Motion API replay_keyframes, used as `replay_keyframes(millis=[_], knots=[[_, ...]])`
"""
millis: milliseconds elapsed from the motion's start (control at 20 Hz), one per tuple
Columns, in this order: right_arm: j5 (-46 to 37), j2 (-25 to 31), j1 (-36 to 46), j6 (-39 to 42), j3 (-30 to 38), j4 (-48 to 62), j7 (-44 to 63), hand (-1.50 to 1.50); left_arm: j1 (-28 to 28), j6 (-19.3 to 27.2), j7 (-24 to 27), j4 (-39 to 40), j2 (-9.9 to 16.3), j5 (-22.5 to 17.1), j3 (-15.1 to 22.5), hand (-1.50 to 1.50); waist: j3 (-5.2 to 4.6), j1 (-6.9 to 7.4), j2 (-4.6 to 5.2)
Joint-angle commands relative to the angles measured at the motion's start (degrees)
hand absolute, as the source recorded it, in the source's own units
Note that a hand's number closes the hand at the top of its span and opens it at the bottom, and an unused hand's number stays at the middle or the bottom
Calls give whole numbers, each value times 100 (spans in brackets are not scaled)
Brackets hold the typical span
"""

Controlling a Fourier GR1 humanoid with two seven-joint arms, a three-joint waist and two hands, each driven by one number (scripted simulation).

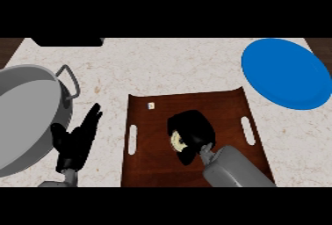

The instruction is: Pick the cupcake from the tray and place it in the plate

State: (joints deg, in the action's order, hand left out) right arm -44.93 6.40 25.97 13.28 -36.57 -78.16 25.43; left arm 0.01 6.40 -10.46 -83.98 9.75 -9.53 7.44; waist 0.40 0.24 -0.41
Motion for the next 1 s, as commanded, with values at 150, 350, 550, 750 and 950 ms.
replay_keyframes(millis=[150,350,550,750,950], knots=[[-477,52,125,-577,342,46,-589,150,-23,-320,-120,383,-6,-169,-142,0,-40,-17,45],[-784,392,-1396,-861,-106,-1743,88,150,327,-151,-219,-27,-32,-75,-96,0,-39,-102,10],[-960,627,-2087,-1815,-20,-2679,-174,150,488,-260,-157,-145,125,-68,-147,0,-36,-133,-4],[-1031,789,-2045,-2381,598,-3045,-422,150,185,-123,-193,58,-109,-45,-140,0,-36,-105,30],[-857,766,-2686,-2723,884,-3932,-215,150,-26,-108,-364,198,-53,-1,-211,0,-35,-147,32]])
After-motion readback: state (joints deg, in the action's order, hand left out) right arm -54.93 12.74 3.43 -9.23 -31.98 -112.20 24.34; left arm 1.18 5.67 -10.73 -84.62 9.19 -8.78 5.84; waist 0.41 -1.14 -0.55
